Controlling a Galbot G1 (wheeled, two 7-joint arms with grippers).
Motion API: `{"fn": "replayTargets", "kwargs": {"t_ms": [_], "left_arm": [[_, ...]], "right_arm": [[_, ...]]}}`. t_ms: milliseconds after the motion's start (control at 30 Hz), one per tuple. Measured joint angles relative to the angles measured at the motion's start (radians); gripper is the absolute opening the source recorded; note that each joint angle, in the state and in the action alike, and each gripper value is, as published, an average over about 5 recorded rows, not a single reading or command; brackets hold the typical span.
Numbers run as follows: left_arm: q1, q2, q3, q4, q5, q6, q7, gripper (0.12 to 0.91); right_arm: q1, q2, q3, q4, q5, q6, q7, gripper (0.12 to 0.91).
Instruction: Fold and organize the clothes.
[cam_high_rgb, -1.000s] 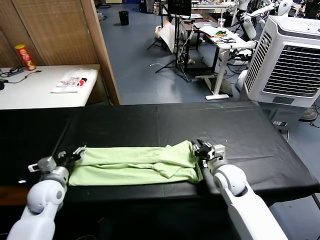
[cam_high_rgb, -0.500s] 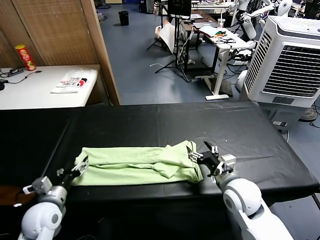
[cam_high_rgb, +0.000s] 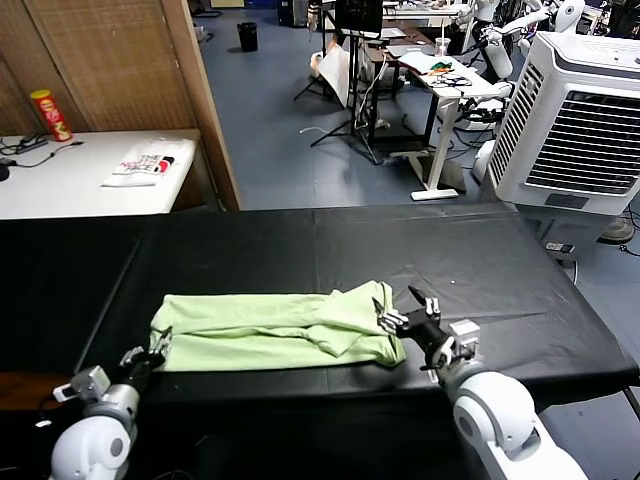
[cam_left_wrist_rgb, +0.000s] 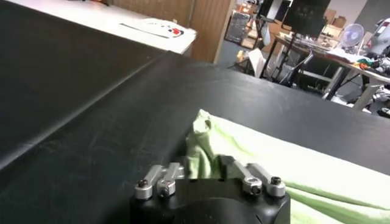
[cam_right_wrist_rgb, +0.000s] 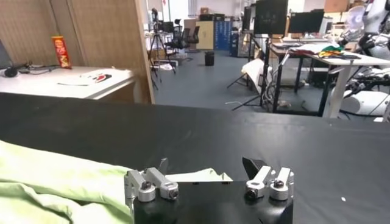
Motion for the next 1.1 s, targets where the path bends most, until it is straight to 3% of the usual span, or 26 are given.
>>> {"fn": "replayTargets", "kwargs": {"t_ms": [100,467,700,867,1100], "left_arm": [[-0.001,0.002,-0.002,0.000,0.047,-0.006,-0.006,0.147],[0.029,0.065,-0.067,0.007,0.342,-0.085,-0.022,0.150],[0.070,0.088,-0.077,-0.063,0.415,-0.063,-0.048,0.150],[0.086,0.036,0.002,-0.193,0.407,-0.009,-0.067,0.150],[0.029,-0.088,0.225,-0.281,0.363,0.050,-0.083,0.150]], "right_arm": [[-0.002,0.006,-0.002,0.003,-0.005,0.001,0.000,0.798],[-0.015,0.028,-0.008,0.005,-0.022,0.009,-0.001,0.798],[-0.024,0.038,-0.013,0.011,-0.052,0.013,-0.002,0.798],[-0.039,0.041,0.000,0.010,-0.074,0.019,-0.003,0.798],[-0.073,0.051,0.034,0.004,-0.100,0.026,-0.007,0.798]]}}
